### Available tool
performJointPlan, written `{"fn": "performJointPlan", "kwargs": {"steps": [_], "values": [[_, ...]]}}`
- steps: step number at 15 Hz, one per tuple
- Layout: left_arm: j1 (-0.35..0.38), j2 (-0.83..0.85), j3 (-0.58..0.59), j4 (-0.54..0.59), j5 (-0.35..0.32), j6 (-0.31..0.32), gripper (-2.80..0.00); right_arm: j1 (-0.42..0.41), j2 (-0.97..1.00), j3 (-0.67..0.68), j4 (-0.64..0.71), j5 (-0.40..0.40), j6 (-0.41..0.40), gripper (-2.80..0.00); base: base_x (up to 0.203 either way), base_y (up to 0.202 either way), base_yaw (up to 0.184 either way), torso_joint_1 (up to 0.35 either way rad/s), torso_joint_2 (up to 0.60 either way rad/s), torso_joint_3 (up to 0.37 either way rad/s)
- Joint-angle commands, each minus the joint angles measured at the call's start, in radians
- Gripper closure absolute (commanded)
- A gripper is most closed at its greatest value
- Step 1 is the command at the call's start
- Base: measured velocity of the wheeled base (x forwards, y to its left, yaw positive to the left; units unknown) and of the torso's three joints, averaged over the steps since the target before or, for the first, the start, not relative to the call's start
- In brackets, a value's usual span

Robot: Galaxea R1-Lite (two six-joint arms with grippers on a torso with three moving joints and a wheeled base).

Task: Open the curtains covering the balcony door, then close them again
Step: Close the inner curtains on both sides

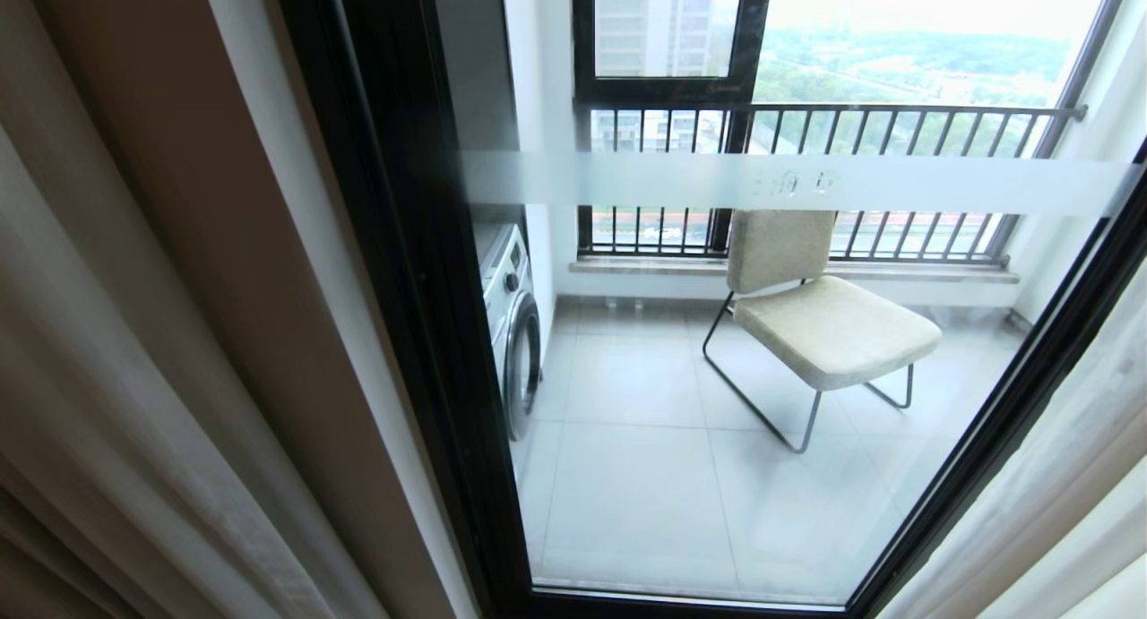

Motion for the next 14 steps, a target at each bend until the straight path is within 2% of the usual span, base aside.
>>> {"fn": "performJointPlan", "kwargs": {"steps": [1, 3, 5, 9, 11, 12, 14], "values": [[0.000, -0.002, 0.000, -0.002, 0.002, -0.001, 0.00, 0.000, 0.000, 0.000, 0.000, 0.000, -0.001, 0.00, 0.000, 0.000, 0.000, 0.000, 0.00, 0.000], [0.000, 0.006, -0.021, 0.003, -0.001, 0.007, 0.00, 0.000, 0.000, 0.000, 0.000, 0.000, -0.001, 0.00, 0.000, 0.000, 0.000, 0.000, 0.00, 0.000], [0.000, 0.085, -0.102, 0.015, -0.003, 0.005, 0.00, 0.000, 0.000, 0.000, 0.000, 0.000, -0.001, 0.00, 0.000, 0.000, 0.000, 0.000, 0.00, 0.000], [-0.004, 0.319, -0.378, 0.020, 0.026, 0.009, 0.00, 0.000, 0.000, 0.000, 0.000, 0.000, -0.001, 0.00, 0.000, 0.000, 0.000, 0.000, 0.00, 0.000], [-0.003, 0.449, -0.520, 0.021, 0.119, 0.023, 0.00, 0.000, 0.000, 0.000, 0.000, 0.000, -0.001, 0.00, 0.000, 0.000, 0.000, 0.000, 0.00, 0.000], [-0.003, 0.517, -0.589, 0.021, 0.204, 0.036, 0.00, 0.000, 0.000, 0.000, 0.000, 0.000, -0.001, 0.00, 0.000, 0.000, 0.000, 0.000, 0.00, 0.000], [-0.001, 0.647, -0.712, 0.021, 0.416, 0.062, 0.00, 0.000, 0.000, 0.000, 0.000, 0.000, -0.001, 0.00, 0.000, 0.000, 0.000, 0.000, 0.00, 0.000]]}}
